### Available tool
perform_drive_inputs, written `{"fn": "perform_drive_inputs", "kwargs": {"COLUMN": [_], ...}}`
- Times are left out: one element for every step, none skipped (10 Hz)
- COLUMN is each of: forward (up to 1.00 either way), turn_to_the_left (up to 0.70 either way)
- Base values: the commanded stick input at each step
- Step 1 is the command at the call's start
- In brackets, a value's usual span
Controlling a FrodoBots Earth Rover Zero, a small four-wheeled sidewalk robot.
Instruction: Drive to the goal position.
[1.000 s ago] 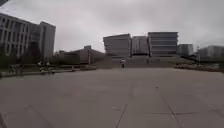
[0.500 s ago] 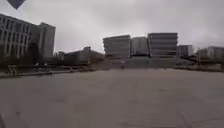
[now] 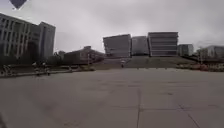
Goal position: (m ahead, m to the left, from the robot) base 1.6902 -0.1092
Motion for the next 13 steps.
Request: {"fn": "perform_drive_inputs", "kwargs": {"forward": [0.70, 0.70, 0.70, 0.70, 0.70, 0.70, 0.70, 0.70, 0.70, 0.70, 0.70, 0.70, 0.70], "turn_to_the_left": [0.00, 0.00, 0.00, 0.00, -0.03, -0.13, -0.23, -0.23, 0.00, 0.00, 0.00, 0.00, -0.10]}}
